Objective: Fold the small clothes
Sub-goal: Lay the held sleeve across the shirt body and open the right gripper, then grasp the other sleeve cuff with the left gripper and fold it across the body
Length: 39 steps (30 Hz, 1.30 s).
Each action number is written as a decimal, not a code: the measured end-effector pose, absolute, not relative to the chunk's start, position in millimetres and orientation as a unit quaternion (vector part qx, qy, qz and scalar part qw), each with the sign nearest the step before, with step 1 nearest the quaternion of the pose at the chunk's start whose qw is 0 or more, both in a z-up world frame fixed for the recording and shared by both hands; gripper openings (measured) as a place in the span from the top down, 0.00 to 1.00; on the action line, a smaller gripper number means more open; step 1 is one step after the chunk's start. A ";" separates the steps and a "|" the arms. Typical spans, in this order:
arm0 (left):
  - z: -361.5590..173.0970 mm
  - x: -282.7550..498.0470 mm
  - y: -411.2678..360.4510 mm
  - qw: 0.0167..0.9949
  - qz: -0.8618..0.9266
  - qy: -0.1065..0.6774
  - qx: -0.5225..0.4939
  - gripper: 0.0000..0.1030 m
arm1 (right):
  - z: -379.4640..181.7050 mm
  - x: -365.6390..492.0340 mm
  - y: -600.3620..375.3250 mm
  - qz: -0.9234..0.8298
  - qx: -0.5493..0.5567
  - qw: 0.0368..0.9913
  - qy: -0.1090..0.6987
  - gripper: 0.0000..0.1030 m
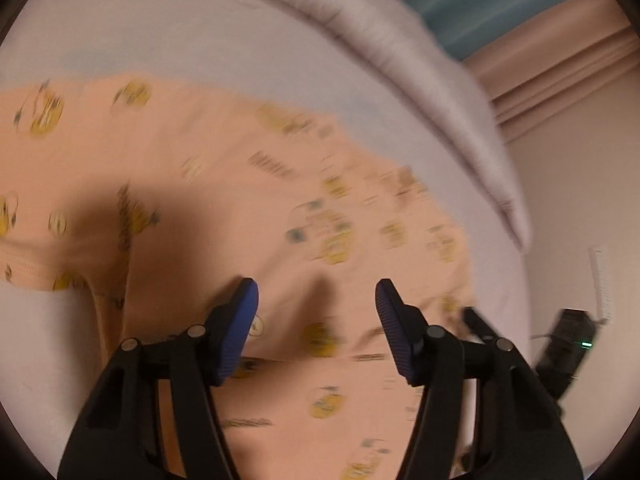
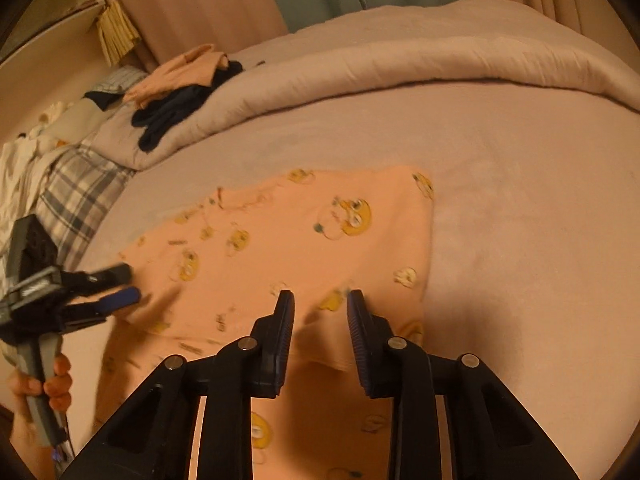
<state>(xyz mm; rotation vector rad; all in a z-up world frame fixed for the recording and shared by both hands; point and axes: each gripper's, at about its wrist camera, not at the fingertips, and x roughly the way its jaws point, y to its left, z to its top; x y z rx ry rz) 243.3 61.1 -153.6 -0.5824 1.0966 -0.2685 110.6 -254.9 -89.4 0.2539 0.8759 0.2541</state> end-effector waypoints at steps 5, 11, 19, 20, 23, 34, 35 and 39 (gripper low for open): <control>-158.0 239.4 72.5 0.805 -0.136 0.503 -0.283 0.49 | -106.1 116.7 -267.4 0.107 0.121 0.877 0.452 0.73; -143.4 210.8 102.3 0.805 -0.135 0.486 -0.313 0.33 | -89.0 105.4 -263.7 0.115 0.147 0.873 0.451 0.56; -140.6 151.5 219.5 0.808 -0.036 0.420 -0.411 0.25 | -65.4 61.1 -249.8 0.157 0.152 0.886 0.408 0.47; -143.5 145.3 234.2 0.803 -0.023 0.413 -0.428 0.25 | -64.6 58.7 -247.4 0.160 0.149 0.887 0.407 0.47; -156.3 125.6 283.9 0.785 0.017 0.375 -0.493 0.25 | -62.8 49.3 -236.1 0.172 0.142 0.886 0.407 0.47; -167.0 121.9 377.5 0.753 0.078 0.268 -0.595 0.25 | -68.7 53.8 -209.9 0.180 0.104 0.882 0.424 0.47; -165.0 128.1 378.0 0.755 0.081 0.266 -0.594 0.25 | -69.9 55.2 -206.9 0.182 0.103 0.880 0.426 0.47; -162.9 140.1 394.3 0.759 0.092 0.263 -0.589 0.25 | -75.9 59.2 -191.0 0.187 0.094 0.875 0.437 0.47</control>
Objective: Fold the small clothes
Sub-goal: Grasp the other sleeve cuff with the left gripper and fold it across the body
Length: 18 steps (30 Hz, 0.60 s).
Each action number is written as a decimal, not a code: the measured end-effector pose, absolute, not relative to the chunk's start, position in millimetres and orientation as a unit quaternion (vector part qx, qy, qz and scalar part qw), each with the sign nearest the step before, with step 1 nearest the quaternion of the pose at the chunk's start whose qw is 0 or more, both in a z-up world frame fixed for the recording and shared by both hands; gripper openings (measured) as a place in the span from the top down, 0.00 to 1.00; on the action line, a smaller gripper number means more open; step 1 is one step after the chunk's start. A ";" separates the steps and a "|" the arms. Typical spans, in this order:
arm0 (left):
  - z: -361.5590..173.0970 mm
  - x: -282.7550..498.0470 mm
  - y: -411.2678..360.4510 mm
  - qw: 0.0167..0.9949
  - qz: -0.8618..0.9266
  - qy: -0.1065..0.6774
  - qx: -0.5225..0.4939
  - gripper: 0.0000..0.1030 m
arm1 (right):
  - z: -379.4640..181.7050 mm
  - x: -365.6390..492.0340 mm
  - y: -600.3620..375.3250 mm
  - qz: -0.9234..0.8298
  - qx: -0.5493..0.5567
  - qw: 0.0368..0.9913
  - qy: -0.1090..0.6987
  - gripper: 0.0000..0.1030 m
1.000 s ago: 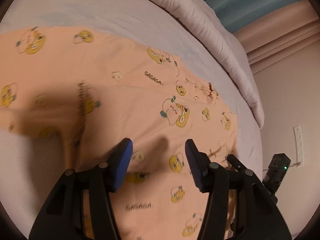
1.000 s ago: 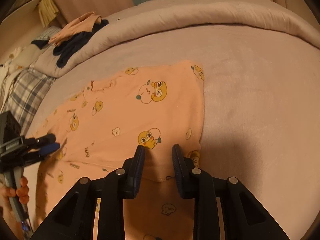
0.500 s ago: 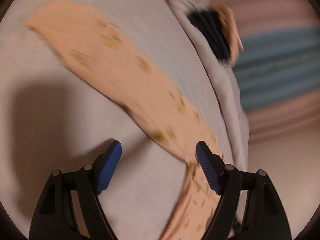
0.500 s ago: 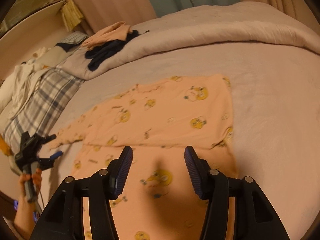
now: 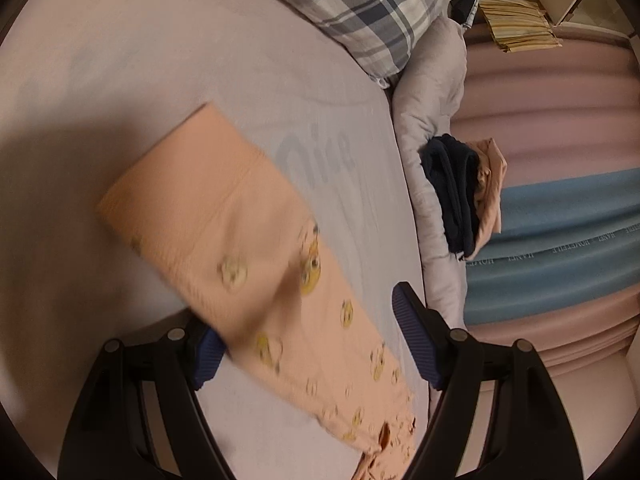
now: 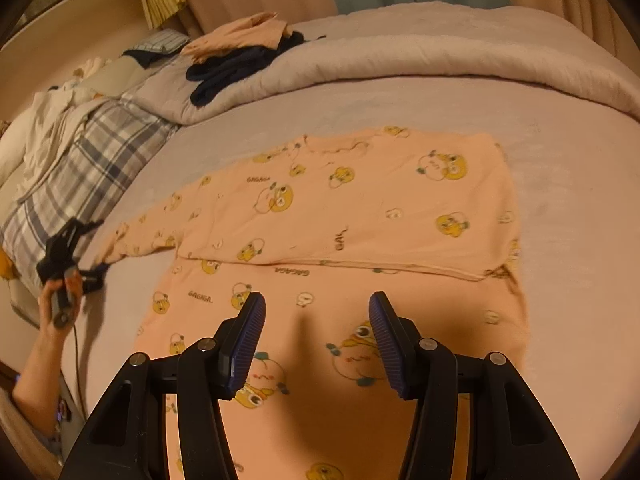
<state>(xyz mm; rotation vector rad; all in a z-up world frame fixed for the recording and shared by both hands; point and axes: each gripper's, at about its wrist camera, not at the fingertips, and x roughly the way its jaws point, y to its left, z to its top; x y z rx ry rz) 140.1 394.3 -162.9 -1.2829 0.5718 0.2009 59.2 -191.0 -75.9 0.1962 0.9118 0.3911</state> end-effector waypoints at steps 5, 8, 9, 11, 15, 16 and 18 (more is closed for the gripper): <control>-161.6 151.9 396.6 0.772 0.115 0.281 -0.558 0.35 | -80.1 73.1 -159.5 0.213 0.072 0.867 0.445 0.47; -163.7 152.6 394.7 0.784 0.128 0.301 -0.527 0.50 | -77.5 82.6 -133.9 0.238 0.059 0.863 0.442 0.47; -164.5 152.3 394.8 0.786 0.130 0.305 -0.521 0.56 | -76.5 85.7 -124.9 0.245 0.052 0.862 0.440 0.47; -167.2 148.4 397.2 0.786 0.132 0.310 -0.518 0.64 | -75.7 92.8 -106.8 0.254 0.035 0.862 0.437 0.47; -172.9 141.2 407.9 0.776 0.149 0.320 -0.523 0.94 | -76.7 111.0 -76.4 0.268 0.022 0.862 0.430 0.51; -171.5 139.2 408.9 0.778 0.149 0.316 -0.522 0.94 | -77.7 114.5 -71.4 0.269 0.022 0.862 0.428 0.55; -164.4 136.9 408.0 0.786 0.151 0.311 -0.512 0.97 | -81.6 120.4 -60.1 0.263 0.021 0.861 0.434 0.70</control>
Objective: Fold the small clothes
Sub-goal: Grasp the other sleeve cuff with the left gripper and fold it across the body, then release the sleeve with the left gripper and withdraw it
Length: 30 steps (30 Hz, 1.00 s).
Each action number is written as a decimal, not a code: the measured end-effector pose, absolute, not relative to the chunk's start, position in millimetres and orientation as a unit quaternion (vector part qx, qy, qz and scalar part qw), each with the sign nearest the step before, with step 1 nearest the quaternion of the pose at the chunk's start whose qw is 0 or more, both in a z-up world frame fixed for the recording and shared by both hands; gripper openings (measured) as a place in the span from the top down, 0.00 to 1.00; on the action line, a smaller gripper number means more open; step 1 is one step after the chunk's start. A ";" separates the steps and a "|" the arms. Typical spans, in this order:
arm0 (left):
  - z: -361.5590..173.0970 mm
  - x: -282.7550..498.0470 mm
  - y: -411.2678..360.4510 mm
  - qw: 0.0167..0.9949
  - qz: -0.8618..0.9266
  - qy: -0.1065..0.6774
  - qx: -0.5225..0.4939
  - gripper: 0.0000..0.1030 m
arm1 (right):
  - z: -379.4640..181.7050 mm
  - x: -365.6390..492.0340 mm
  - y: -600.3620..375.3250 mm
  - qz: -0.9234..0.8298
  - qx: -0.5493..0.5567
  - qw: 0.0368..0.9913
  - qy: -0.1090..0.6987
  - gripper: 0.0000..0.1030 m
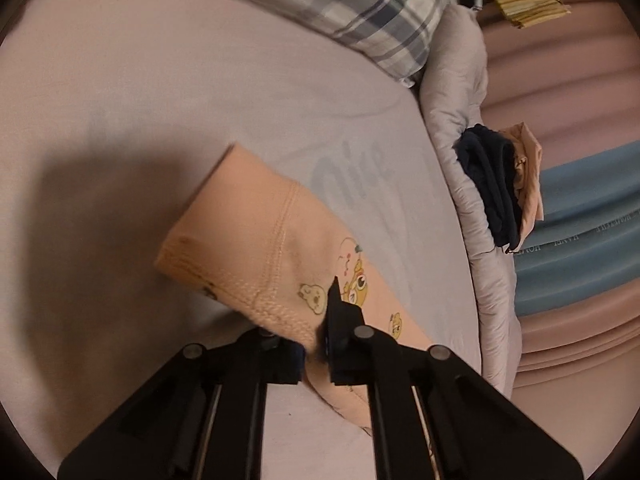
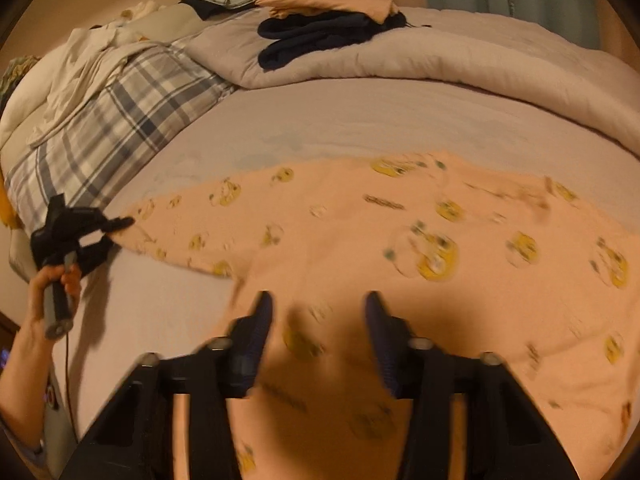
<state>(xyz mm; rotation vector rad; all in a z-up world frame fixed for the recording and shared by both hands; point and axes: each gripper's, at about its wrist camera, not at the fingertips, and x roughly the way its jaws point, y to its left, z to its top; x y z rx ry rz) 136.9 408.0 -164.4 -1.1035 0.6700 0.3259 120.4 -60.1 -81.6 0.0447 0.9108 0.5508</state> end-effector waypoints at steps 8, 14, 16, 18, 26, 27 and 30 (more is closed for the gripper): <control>-105.5 145.7 372.8 0.836 0.096 0.289 -0.455 0.98 | -106.0 128.2 -33.9 0.288 -0.014 0.837 0.466 0.74; -51.3 163.9 302.9 0.876 0.016 0.292 -0.383 0.98 | -85.5 115.7 -84.9 0.288 0.073 0.838 0.457 0.74; -36.8 172.4 271.3 0.885 -0.016 0.299 -0.357 0.98 | -82.8 110.7 -111.7 0.281 0.104 0.839 0.455 0.74; -28.3 179.8 241.0 0.891 -0.042 0.307 -0.332 0.98 | -81.4 107.2 -140.2 0.271 0.139 0.837 0.455 0.74; -33.0 206.5 84.8 0.901 -0.130 0.359 -0.204 0.97 | -89.5 103.9 -222.8 0.217 0.260 0.830 0.442 0.71; -38.0 207.6 63.4 0.901 -0.138 0.365 -0.188 0.97 | -91.4 101.0 -231.2 0.209 0.268 0.831 0.440 0.71; -58.3 213.1 2.3 0.898 -0.161 0.381 -0.148 0.97 | -97.4 92.4 -254.0 0.184 0.287 0.834 0.433 0.71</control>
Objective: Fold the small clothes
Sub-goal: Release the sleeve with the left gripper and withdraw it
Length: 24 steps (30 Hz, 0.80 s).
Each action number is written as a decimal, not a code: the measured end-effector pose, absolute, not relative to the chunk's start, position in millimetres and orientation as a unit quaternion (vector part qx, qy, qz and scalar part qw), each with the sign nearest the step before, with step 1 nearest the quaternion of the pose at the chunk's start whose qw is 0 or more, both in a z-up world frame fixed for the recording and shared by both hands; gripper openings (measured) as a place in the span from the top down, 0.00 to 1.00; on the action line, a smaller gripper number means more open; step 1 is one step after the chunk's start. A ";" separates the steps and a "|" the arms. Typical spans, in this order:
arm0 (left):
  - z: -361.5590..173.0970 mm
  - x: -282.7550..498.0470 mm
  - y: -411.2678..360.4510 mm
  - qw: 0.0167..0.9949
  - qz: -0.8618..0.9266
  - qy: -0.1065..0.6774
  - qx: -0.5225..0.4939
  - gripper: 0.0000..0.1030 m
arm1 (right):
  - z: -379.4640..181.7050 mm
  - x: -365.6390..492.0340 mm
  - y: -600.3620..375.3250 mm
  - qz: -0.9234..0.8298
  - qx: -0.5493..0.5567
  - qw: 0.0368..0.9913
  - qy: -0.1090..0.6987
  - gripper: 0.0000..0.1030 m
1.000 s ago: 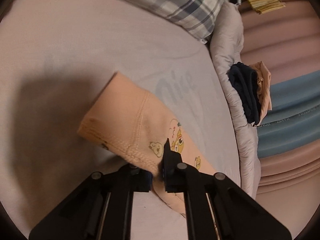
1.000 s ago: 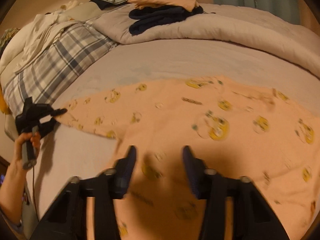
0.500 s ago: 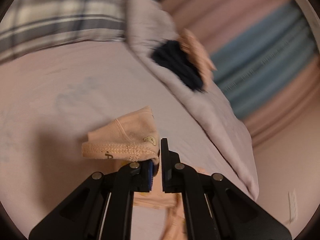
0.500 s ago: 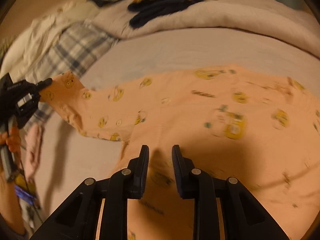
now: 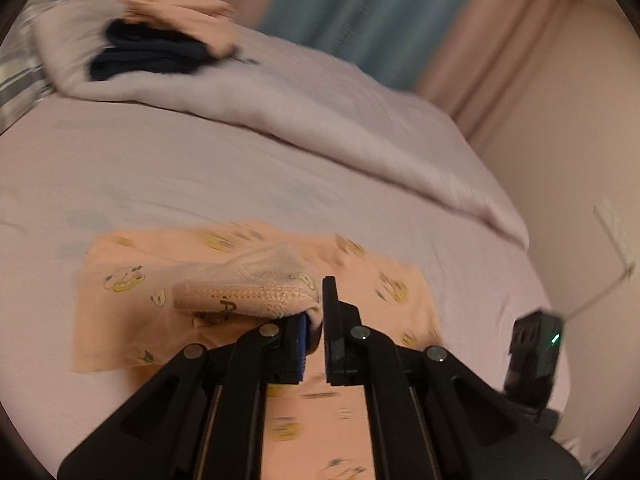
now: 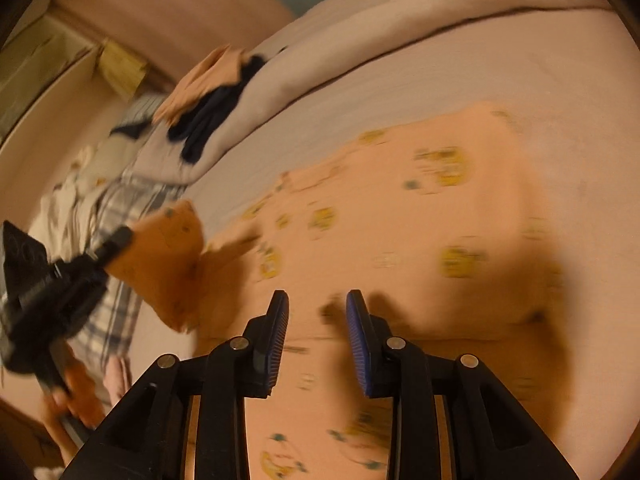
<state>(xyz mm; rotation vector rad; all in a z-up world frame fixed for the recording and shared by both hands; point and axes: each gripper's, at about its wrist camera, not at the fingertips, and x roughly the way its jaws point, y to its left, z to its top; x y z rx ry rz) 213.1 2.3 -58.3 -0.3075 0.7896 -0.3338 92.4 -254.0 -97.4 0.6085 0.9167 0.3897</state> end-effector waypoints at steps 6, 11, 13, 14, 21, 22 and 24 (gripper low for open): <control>-117.1 229.4 -92.9 0.864 -0.203 0.455 -0.074 0.59 | -110.0 73.4 -294.5 0.112 0.299 0.847 0.424 0.71; -142.3 221.3 -122.9 0.841 -0.212 0.499 -0.003 0.27 | -108.7 64.9 -308.3 0.085 0.298 0.854 0.419 0.66; -135.2 213.5 -118.6 0.840 -0.230 0.492 0.002 0.27 | -104.1 61.8 -309.2 0.081 0.292 0.860 0.410 0.65; -131.8 212.3 -114.1 0.840 -0.237 0.488 -0.002 0.27 | -102.7 61.0 -310.2 0.081 0.288 0.863 0.407 0.65; -110.3 170.9 -39.0 0.861 -0.237 0.448 -0.042 0.20 | -88.6 65.3 -272.2 0.123 0.198 0.889 0.395 0.64; -110.9 164.6 -20.4 0.869 -0.216 0.443 -0.045 0.20 | -85.2 66.6 -259.8 0.129 0.168 0.895 0.393 0.64; -114.9 154.4 5.0 0.879 -0.178 0.440 -0.053 0.20 | -81.9 68.1 -242.8 0.143 0.130 0.900 0.391 0.64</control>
